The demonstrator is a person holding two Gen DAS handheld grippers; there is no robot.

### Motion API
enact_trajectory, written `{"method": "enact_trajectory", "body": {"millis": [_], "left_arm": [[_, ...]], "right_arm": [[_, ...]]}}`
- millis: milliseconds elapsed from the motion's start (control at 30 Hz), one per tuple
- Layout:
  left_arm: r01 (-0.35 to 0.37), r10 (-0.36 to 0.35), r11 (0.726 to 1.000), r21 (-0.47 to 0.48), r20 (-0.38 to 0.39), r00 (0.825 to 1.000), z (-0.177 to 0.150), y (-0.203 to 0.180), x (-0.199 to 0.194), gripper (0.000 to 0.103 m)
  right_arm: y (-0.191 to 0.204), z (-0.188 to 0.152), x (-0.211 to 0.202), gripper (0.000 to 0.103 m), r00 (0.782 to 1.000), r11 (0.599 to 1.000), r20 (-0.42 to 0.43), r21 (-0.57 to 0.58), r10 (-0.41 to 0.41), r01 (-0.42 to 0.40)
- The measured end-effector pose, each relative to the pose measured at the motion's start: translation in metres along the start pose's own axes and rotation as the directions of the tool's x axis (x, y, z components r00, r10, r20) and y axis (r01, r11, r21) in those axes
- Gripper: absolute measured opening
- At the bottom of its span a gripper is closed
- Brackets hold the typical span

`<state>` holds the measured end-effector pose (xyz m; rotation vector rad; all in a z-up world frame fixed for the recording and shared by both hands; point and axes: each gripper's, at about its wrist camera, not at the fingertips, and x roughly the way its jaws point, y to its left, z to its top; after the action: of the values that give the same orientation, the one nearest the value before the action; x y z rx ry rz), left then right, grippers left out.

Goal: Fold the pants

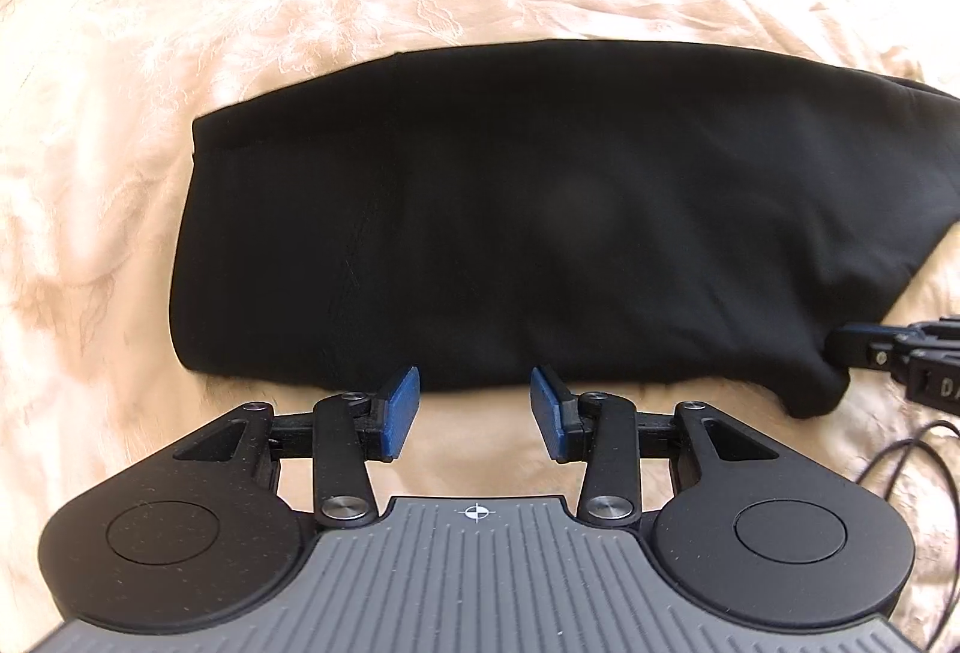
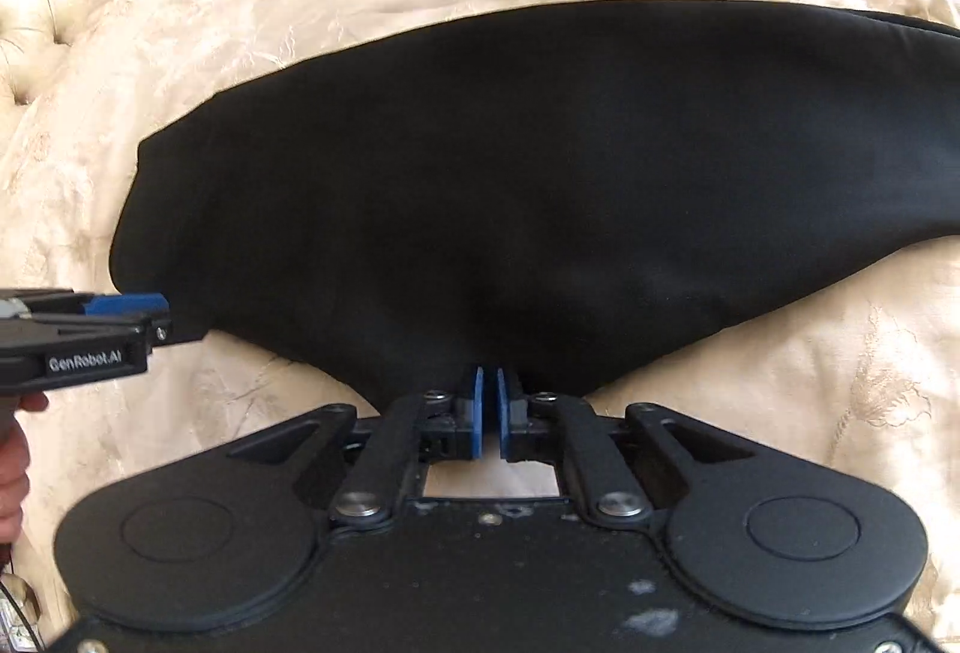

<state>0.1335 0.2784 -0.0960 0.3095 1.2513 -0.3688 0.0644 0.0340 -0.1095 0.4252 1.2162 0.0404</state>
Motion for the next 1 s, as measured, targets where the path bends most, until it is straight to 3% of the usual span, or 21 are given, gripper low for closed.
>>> {"method": "enact_trajectory", "body": {"millis": [300, 667, 1000], "left_arm": [[0.024, -0.032, 0.996, -0.084, -0.097, 0.995, -0.009, -0.033, -0.007, 0.04], [-0.008, 0.003, 0.999, -0.05, -0.1, 0.995, -0.004, -0.097, -0.014, 0.04], [-0.024, 0.023, 1.0, -0.006, -0.081, 0.996, 0.024, -0.198, -0.024, 0.04]], "right_arm": [[-0.042, -0.027, -0.082, 0.016, 0.997, 0.993, 0.077, 0.119, -0.019, 0.01], [-0.119, -0.06, -0.126, 0.023, 0.986, 0.95, 0.107, 0.299, -0.129, 0.092], [-0.253, -0.06, -0.176, 0.032, 0.96, 0.883, 0.151, 0.446, -0.235, 0.147]]}}
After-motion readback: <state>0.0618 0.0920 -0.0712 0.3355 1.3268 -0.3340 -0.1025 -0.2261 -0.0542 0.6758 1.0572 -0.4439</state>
